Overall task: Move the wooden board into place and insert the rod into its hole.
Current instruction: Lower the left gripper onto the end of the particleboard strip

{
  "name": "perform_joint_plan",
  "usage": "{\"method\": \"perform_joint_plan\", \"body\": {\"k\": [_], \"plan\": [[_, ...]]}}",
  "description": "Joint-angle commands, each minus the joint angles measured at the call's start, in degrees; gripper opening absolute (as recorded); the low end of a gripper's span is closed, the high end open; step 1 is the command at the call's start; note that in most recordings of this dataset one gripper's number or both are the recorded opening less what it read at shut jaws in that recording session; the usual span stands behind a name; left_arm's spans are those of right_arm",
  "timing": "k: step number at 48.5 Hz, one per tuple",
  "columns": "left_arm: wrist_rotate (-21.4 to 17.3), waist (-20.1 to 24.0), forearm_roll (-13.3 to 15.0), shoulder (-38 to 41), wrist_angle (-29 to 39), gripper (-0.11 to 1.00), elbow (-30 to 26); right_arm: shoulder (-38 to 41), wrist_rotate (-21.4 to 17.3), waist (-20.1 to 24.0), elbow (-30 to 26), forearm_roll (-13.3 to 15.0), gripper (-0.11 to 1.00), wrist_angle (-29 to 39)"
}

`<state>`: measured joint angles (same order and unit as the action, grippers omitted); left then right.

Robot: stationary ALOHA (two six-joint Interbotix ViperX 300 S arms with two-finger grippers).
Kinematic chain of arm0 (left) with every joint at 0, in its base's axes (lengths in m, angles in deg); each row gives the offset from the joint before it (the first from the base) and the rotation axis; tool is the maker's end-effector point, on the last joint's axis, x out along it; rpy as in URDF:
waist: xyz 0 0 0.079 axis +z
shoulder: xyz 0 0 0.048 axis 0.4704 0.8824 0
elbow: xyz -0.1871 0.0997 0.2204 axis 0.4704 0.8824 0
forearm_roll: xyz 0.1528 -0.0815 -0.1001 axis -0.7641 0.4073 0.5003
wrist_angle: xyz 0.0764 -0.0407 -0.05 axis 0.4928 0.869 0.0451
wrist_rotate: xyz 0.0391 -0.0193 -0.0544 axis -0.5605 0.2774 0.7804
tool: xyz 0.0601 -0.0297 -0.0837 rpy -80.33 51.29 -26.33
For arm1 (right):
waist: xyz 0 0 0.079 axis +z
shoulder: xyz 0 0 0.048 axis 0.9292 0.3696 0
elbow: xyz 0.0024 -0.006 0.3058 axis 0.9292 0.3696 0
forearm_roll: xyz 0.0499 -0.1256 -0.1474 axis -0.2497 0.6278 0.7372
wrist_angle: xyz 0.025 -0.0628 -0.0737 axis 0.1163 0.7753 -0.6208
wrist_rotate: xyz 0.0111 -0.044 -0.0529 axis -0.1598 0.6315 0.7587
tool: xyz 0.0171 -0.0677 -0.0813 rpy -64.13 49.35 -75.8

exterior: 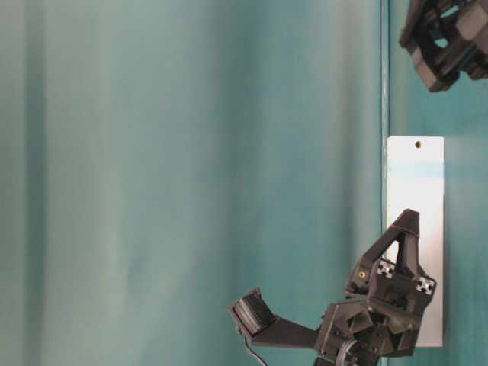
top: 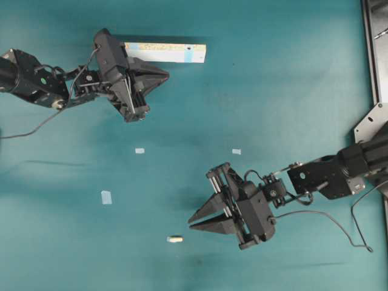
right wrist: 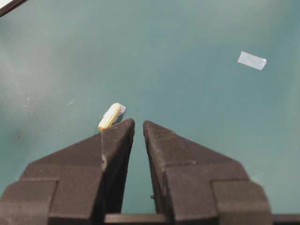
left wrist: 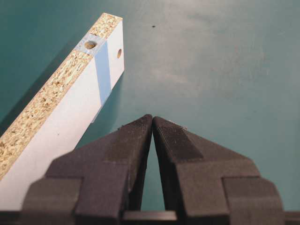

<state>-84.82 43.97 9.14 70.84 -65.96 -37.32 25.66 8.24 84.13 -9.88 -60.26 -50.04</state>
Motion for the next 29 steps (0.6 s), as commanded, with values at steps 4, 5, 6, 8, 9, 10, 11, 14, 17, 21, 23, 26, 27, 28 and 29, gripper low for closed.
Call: {"method": "perform_joint_plan", "body": {"k": [4,5,6,8,9,10,11,14,17,21,23,26,27,28,29], "plan": [[0.1,0.5,-2.1,-4.3,3.3,0.08,-1.8,-1.3,-0.9,0.5,-1.4,-0.1,0.17,2.6],[0.1,0.6,-2.1,-4.6,4.1,0.04,-1.9,-1.8,-1.1,0.5,-1.6,0.0,0.13,4.0],[0.1,0.7,-2.0,-4.8,4.9,0.01,-2.1,-2.0,-1.2,0.5,-1.8,-0.1,0.09,5.4],[0.0,0.7,-2.1,-5.4,6.6,0.00,-2.3,-2.8,-1.6,0.5,-2.3,0.0,0.03,8.7],[0.0,0.7,-2.1,-5.6,7.5,0.00,-2.5,-3.3,-1.8,0.6,-2.5,0.0,0.01,10.5],[0.0,0.7,-2.1,-5.9,8.3,0.00,-2.6,-3.8,-1.9,0.5,-2.9,-0.1,0.00,12.0],[0.0,0.7,-2.1,-6.1,9.1,0.00,-2.7,-4.3,-2.0,0.5,-3.3,-0.1,-0.01,13.6],[0.0,0.7,-2.1,-6.9,11.6,0.00,-3.0,-5.9,-2.4,0.5,-4.2,0.0,-0.01,18.1],[-0.1,0.7,-2.2,-7.7,13.6,0.00,-3.0,-7.6,-2.8,0.5,-5.3,0.0,-0.01,22.2],[-0.1,0.6,-2.3,-9.1,16.0,0.02,-3.0,-9.2,-3.3,0.6,-6.1,-0.1,0.00,25.8],[-0.1,0.6,-2.3,-9.8,17.3,0.10,-3.0,-9.9,-3.7,0.6,-6.3,0.0,0.04,26.8],[-0.2,0.6,-2.4,-11.2,19.6,0.25,-3.0,-10.8,-4.5,0.6,-6.6,0.0,0.15,27.8],[-0.2,0.6,-2.5,-11.5,20.4,0.31,-3.1,-11.2,-4.8,0.6,-6.7,0.0,0.20,28.0],[-0.2,0.6,-2.5,-12.0,21.2,0.38,-3.0,-11.3,-5.3,0.6,-6.8,0.0,0.26,28.3],[-0.3,0.6,-2.4,-12.3,22.0,0.44,-3.1,-11.6,-5.7,0.6,-6.9,-0.1,0.32,28.4]]}}
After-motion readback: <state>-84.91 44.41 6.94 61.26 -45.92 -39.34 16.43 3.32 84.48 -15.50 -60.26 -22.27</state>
